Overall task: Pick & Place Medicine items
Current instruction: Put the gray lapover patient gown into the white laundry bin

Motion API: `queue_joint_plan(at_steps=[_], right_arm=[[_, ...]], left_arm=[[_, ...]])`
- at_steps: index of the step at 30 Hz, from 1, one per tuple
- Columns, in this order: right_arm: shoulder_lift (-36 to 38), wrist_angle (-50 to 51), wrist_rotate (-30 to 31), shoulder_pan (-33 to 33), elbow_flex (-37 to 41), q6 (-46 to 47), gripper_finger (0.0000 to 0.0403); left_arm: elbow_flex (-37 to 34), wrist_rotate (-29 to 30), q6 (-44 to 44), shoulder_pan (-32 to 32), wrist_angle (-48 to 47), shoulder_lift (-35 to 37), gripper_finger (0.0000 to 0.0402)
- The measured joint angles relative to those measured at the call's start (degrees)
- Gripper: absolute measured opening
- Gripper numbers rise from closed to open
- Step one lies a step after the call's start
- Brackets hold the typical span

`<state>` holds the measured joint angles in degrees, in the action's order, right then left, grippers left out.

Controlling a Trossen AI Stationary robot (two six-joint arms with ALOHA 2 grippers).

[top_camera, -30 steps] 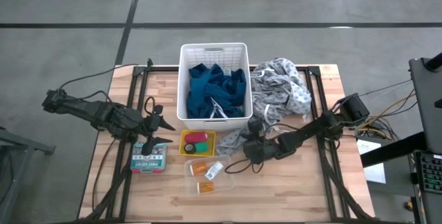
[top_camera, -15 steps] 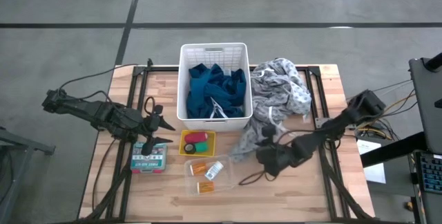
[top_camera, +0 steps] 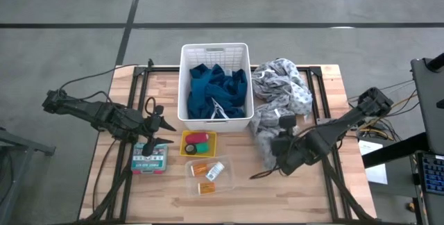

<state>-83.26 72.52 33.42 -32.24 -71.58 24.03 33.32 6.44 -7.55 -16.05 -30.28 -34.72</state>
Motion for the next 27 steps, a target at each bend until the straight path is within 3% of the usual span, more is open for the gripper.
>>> queue_joint_plan(at_steps=[6, 11, 19, 27], right_arm=[[0.51, 11.87, 7.39, 2.39, -3.93, -4.25, 0.0008], [0.82, 17.7, 11.97, 8.57, -5.75, -7.99, 0.0008], [4.83, 15.59, 19.18, 25.66, -5.94, -16.44, 0.0008], [7.43, 0.2, 21.08, 41.17, -5.94, -24.96, 0.0008]], left_arm=[[0.0, 0.0, 0.0, -0.01, 0.0, 0.0, 0.0226], [0.0, 0.0, 0.0, -0.01, 0.0, -0.02, 0.0226], [0.0, 0.0, 0.0, 0.01, 0.0, -0.02, 0.0226], [0.0, 0.0, 0.0, -0.01, 0.0, -0.02, 0.0226]])
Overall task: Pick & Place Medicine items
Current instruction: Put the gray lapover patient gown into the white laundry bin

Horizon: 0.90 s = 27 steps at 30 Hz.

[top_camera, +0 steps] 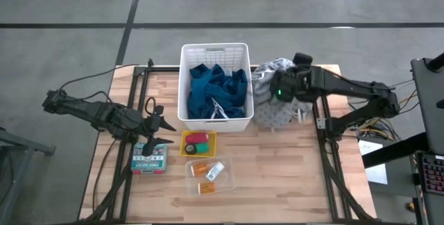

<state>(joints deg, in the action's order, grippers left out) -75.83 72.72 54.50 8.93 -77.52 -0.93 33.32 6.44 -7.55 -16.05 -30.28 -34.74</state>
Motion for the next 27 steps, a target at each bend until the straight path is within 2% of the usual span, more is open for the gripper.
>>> queue_joint_plan(at_steps=[4, 10, 13, 23, 27], right_arm=[[-0.18, -4.04, -1.44, 7.26, 0.0, 0.31, 0.0008], [-2.89, -5.17, -9.81, 16.32, 0.02, 3.55, 0.0008], [-4.64, -5.28, -12.17, 19.04, 0.03, 5.51, 0.0008], [-10.43, -5.87, -13.39, 25.19, 0.04, 10.19, 0.0008], [-12.13, -5.85, -16.98, 29.37, 0.11, 11.36, 0.0008]], left_arm=[[0.0, 0.0, 0.0, 0.01, 0.0, 0.0, 0.0226], [0.0, 0.0, 0.0, 0.01, 0.0, 0.0, 0.0226], [0.0, 0.0, 0.0, 0.02, 0.0, 0.0, 0.0226], [0.0, 0.0, 0.0, 0.02, 0.0, 0.0, 0.0226], [0.0, 0.0, 0.0, 0.0, 0.0, 0.0, 0.0226]])
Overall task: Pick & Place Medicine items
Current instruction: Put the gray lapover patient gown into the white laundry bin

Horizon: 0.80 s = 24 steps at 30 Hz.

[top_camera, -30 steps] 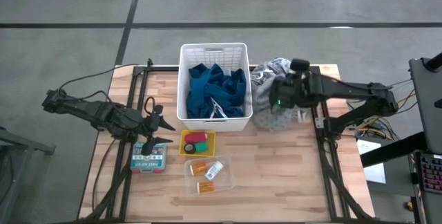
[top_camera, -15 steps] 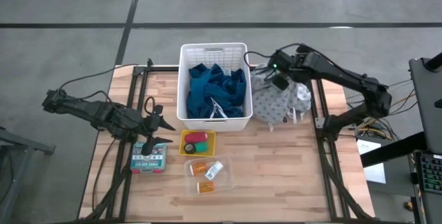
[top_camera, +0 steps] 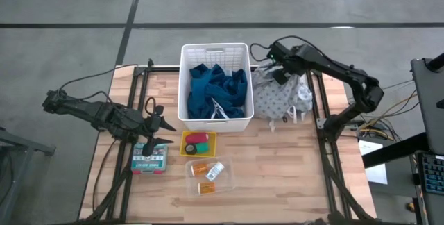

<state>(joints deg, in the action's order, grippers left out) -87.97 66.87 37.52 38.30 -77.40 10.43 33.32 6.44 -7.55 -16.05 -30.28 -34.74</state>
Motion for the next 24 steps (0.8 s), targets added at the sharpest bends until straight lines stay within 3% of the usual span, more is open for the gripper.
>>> queue_joint_plan(at_steps=[16, 24], right_arm=[[-4.0, -3.81, -20.72, 15.2, 4.37, -2.05, 0.0009], [-6.79, -7.34, -23.07, 16.86, 7.36, -4.84, 0.005]], left_arm=[[0.0, 0.0, 0.0, 0.01, 0.01, 0.02, 0.0226], [-0.02, 0.0, 0.0, 0.02, -0.02, 0.02, 0.0226]])
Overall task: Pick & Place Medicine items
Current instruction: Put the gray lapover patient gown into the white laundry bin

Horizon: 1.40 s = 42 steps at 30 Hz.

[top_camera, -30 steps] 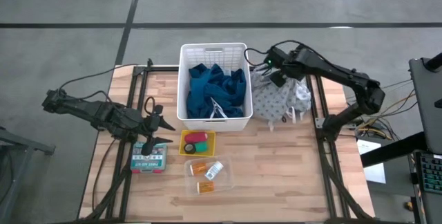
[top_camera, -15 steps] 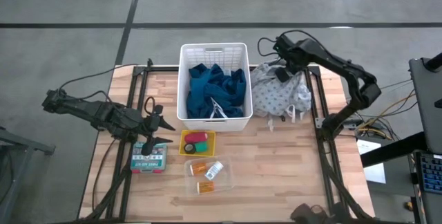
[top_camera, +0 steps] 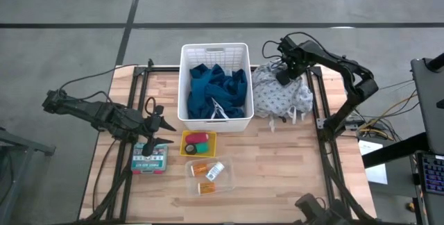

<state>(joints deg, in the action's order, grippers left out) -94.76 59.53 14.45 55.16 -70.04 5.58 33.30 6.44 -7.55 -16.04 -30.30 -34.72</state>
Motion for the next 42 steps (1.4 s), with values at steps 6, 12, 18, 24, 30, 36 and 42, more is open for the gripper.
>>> queue_joint_plan(at_steps=[6, 12, 18, 24, 30, 36, 42], right_arm=[[-0.68, -0.46, -0.25, 0.04, 0.0, -0.13, 0.0102], [-0.68, -1.7, -1.48, 0.01, 0.08, 0.01, 0.0149], [-0.68, -1.94, -1.38, 0.0, 0.17, 0.31, 0.0173], [-0.41, -1.65, -1.0, 0.0, 0.2, 0.42, 0.018], [2.89, -1.2, -1.07, 0.0, -0.61, 0.42, 0.018], [7.82, -1.08, -1.26, 0.0, -1.59, 1.6, 0.018], [12.76, -1.17, -1.48, -0.08, -1.95, 1.95, 0.018]], left_arm=[[0.02, 0.0, 0.0, 0.0, 0.02, 0.0, 0.0226], [0.02, 0.0, 0.0, -0.01, 0.02, 0.0, 0.0226], [0.02, 0.0, 0.0, -0.01, 0.02, 0.0, 0.0226], [0.01, 0.0, 0.0, 0.0, 0.02, 0.0, 0.0226], [0.02, 0.0, 0.0, 0.0, 0.02, 0.0, 0.0226], [0.01, 0.0, 0.0, 0.0, 0.02, 0.0, 0.0226], [0.02, 0.0, 0.0, -0.01, 0.02, 0.0, 0.0226]])
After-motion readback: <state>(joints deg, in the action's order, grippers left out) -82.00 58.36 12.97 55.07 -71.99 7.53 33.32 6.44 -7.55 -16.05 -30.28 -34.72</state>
